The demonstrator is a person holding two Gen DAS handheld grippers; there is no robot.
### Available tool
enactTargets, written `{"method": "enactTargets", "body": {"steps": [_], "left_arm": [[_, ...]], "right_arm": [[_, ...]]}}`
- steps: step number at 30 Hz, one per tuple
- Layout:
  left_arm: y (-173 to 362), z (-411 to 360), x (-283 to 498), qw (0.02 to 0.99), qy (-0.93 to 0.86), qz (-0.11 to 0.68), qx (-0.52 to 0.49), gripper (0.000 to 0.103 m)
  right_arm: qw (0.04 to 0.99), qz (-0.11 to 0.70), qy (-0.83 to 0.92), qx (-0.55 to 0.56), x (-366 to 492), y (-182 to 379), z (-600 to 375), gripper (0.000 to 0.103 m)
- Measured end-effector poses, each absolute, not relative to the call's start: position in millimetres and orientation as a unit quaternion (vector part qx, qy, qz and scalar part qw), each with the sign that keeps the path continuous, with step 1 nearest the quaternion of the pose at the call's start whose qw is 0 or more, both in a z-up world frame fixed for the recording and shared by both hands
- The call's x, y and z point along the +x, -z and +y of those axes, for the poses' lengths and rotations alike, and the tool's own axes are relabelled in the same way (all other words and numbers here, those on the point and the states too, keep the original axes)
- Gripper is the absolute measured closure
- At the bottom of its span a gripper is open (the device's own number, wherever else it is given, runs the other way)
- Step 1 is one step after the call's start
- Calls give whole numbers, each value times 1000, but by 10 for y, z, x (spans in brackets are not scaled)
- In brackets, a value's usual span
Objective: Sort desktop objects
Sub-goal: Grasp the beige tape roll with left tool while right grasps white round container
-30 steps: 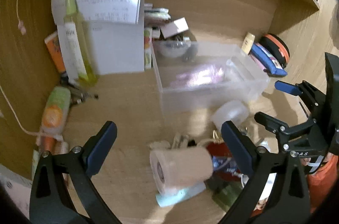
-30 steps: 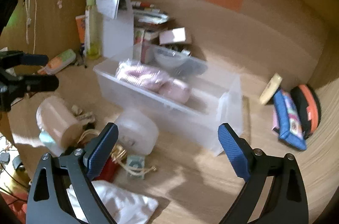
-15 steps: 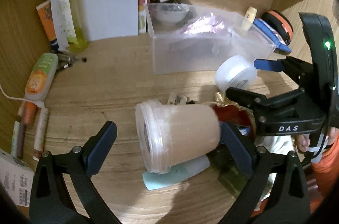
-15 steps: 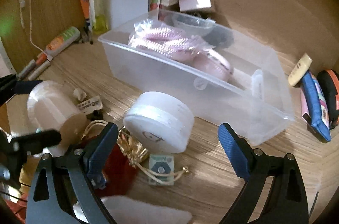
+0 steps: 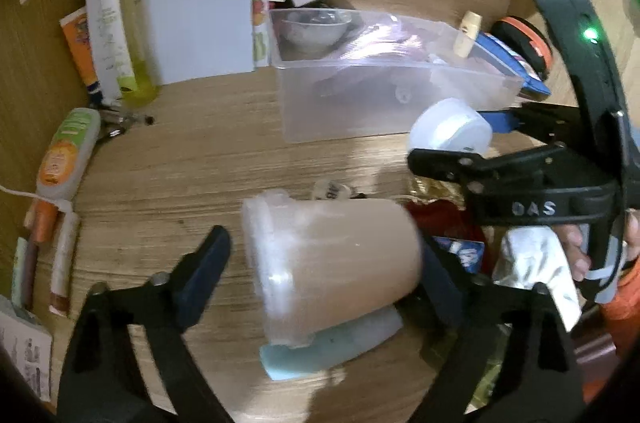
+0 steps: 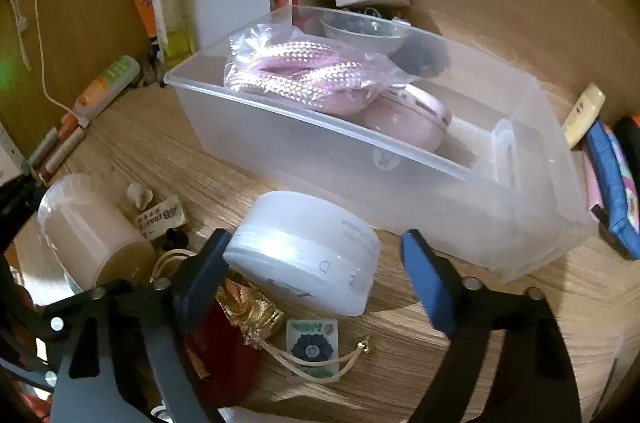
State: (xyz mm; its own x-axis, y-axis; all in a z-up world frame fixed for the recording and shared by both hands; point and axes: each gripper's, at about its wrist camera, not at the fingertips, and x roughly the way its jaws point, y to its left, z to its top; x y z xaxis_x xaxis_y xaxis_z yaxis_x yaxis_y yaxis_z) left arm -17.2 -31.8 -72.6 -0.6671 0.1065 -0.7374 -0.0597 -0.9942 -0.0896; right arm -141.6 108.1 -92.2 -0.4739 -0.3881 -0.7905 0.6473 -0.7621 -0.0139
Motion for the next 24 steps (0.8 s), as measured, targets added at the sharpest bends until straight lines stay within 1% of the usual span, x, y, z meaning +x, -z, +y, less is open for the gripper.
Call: {"method": "enactTargets", "body": {"steps": [2, 3, 5, 8, 24], "left_arm": [[729, -307, -186, 44, -913, -27, -405, 26], [733, -303, -189, 44, -913, -24, -405, 28], [726, -312, -184, 44, -914, -25, -403, 30], [686, -325, -163, 37, -918, -22, -394, 36], [521, -664, -170, -16, -924, -81, -373, 37]], "right_arm": [[311, 149, 841, 417, -1440, 935, 1094, 35], [311, 148, 841, 418, -1443, 937, 1101, 35], [310, 143, 842, 418, -1448, 940, 1125, 35], [313, 130, 843, 417, -1461, 901, 1178, 35], [323, 90, 865, 372, -1345, 501, 1527, 35]]}}
